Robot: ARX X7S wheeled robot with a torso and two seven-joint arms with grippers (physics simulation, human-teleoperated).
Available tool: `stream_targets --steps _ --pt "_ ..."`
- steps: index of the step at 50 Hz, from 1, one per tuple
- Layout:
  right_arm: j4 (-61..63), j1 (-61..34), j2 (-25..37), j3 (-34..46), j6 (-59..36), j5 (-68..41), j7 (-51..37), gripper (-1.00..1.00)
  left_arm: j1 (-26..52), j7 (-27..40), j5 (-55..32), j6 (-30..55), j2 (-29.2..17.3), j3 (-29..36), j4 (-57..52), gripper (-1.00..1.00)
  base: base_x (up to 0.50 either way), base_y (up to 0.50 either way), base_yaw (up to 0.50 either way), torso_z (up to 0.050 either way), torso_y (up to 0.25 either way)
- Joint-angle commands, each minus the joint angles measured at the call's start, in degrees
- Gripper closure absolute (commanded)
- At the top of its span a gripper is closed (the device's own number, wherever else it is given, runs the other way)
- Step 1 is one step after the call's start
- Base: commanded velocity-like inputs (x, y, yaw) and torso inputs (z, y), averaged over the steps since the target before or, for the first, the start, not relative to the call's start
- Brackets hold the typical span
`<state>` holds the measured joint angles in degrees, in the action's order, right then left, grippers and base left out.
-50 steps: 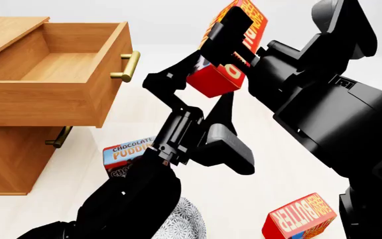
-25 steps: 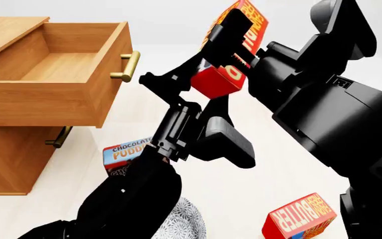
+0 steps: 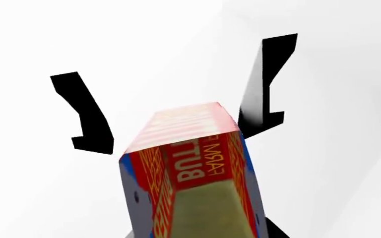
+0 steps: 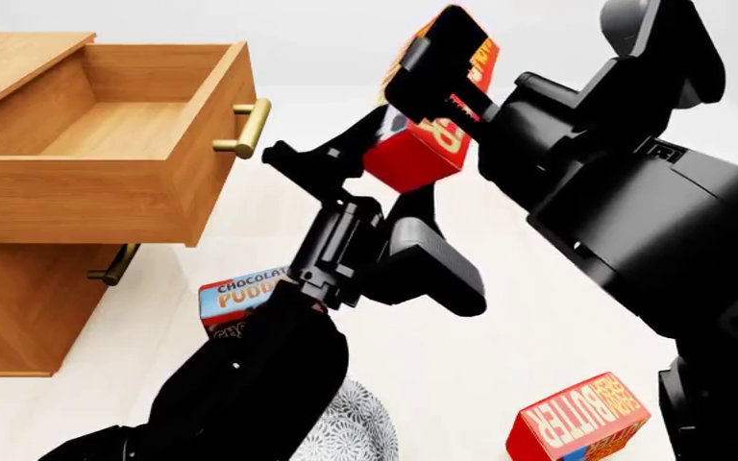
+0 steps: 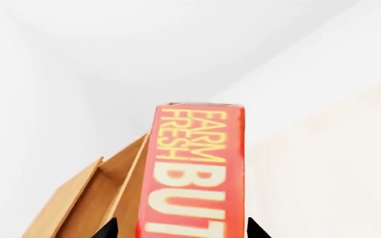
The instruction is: Put the butter at the front in the top drawer of the cabinet and close it.
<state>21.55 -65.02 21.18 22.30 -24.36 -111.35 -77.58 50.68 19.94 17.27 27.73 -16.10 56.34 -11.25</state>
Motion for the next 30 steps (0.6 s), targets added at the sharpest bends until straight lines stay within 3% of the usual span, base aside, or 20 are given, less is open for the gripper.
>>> stream_targets --steps 1,30 --pt "0.1 0.0 0.1 -0.7 0.4 -0.9 1.2 -1.0 0.7 1.9 0.7 0.3 0.0 -1.5 0.1 1.0 0.0 0.0 0.0 0.0 0.0" --pt "4.3 1.0 2.4 -2.6 2.6 -2.8 -1.8 -1.0 2.0 2.5 1.5 0.1 -0.6 -1.6 1.4 1.0 0.0 0.0 0.0 0.0 0.001"
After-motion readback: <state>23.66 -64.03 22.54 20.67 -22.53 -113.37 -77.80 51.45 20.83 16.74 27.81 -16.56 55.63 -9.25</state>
